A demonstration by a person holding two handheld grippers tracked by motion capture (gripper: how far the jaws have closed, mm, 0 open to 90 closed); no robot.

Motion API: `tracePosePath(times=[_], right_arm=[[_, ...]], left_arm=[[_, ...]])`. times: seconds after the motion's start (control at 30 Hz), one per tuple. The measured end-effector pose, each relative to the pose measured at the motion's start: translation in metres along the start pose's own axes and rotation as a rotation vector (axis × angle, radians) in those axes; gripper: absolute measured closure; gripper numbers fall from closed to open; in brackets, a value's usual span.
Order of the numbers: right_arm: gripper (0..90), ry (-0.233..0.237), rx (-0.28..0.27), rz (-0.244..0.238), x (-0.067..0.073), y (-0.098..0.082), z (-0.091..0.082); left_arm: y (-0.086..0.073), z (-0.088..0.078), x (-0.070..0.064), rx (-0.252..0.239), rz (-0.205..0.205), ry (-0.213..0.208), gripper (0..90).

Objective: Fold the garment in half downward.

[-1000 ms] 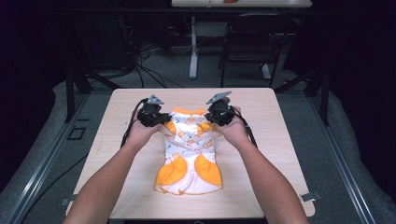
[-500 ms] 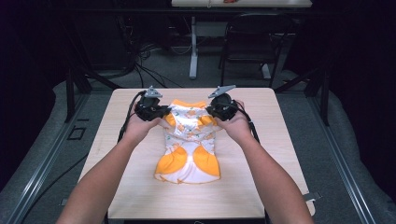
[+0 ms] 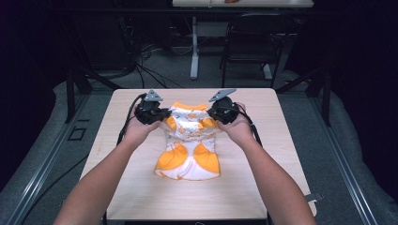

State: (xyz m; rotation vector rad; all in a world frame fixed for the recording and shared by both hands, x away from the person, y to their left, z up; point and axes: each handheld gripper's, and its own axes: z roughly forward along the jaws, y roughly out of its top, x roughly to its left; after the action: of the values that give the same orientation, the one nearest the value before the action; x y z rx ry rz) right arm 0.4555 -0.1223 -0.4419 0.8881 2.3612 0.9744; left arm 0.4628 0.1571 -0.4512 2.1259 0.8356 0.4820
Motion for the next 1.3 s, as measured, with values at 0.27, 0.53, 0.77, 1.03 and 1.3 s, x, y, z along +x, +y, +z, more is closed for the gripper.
tracePosePath(times=[0.27, 0.53, 0.77, 1.03, 1.3], right_arm=[[88.8, 0.011, -0.007, -0.011, 0.005, -0.002, -0.002], [88.7, 0.023, 0.01, -0.027, 0.011, -0.011, 0.002], [88.7, 0.031, 0.018, -0.033, 0.014, -0.016, 0.004], [88.7, 0.047, 0.022, -0.034, 0.017, -0.023, 0.004], [88.6, 0.064, 0.031, -0.057, 0.024, -0.027, -0.001]], left_arm=[[-0.008, -0.003, -0.001, -0.005, -0.002, -0.012, 84.0], [-0.016, -0.001, -0.005, 0.013, 0.005, -0.024, 84.0], [-0.024, 0.003, -0.007, 0.03, 0.012, -0.035, 84.0], [-0.029, 0.004, -0.011, 0.037, 0.023, -0.047, 84.0], [-0.036, 0.004, -0.015, 0.044, 0.027, -0.057, 83.9]])
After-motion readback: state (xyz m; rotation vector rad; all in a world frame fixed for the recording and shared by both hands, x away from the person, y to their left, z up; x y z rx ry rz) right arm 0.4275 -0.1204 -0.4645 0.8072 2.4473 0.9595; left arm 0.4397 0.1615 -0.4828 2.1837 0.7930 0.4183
